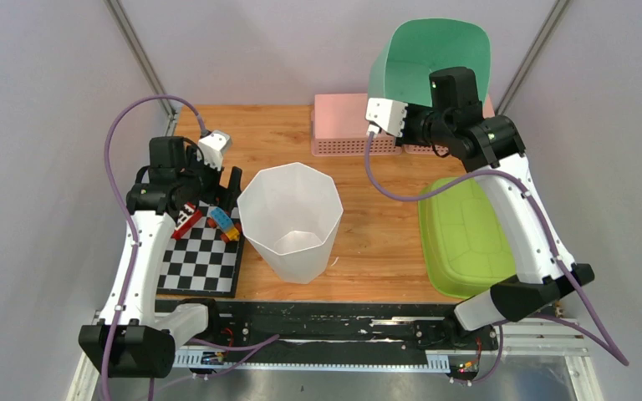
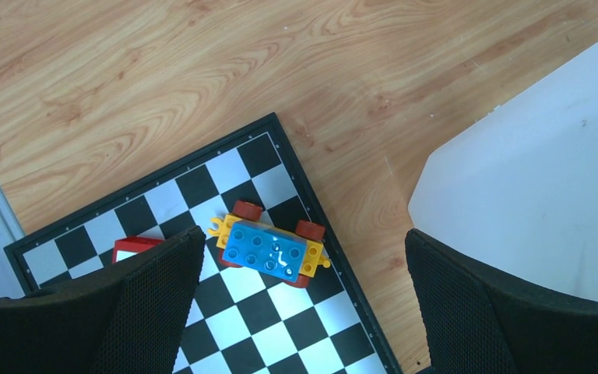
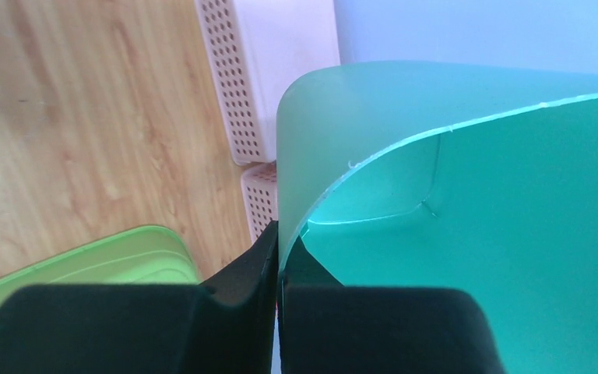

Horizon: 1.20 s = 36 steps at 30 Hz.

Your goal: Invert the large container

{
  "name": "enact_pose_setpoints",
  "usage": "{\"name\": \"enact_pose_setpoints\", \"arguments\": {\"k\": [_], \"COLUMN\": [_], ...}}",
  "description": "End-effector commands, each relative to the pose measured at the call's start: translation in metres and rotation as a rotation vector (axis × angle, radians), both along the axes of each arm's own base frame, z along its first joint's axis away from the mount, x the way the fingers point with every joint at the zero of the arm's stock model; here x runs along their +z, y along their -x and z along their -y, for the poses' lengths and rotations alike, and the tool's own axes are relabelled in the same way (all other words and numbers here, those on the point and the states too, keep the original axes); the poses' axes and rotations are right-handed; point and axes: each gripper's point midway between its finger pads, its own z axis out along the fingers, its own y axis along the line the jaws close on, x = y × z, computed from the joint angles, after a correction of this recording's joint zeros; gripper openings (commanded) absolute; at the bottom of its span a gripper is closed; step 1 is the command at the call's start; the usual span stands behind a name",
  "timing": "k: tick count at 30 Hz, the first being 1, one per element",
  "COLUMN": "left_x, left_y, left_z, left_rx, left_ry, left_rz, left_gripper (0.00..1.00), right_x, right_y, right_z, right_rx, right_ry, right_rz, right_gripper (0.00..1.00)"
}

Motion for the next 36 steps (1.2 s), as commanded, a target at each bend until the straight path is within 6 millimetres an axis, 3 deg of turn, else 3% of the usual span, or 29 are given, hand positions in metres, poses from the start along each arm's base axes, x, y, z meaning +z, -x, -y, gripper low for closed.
{"name": "enact_pose_setpoints", "arguments": {"k": [1, 7, 16, 36], "left_x": [0.005, 0.004, 0.005, -0.003], "left_y": [0.001, 0.001, 0.001, -0.002], "left_z": [0.002, 0.001, -0.002, -0.003], "left_rx": [-0.007, -0.003, 0.002, 0.007], "left_ry": [0.006, 0.001, -0.021, -0.022], "left_rz": [0.031, 0.032, 0.047, 0.038], "left_gripper": [1.0, 1.0, 1.0, 1.0], "right_x": [0.046, 0.042, 0.021, -0.051], "right_y": [-0.046, -0.082, -0.124, -0.135], "right_z": [0.014, -0.004, -0.029, -0.066], "right_rx": [-0.084, -0.064, -0.025, 0.034], "right_ry": [-0.008, -0.025, -0.02, 0.076], "right_rz": [0.197, 0.227, 0.213, 0.099], "right_gripper": [0.02, 0.02, 0.02, 0.02]}}
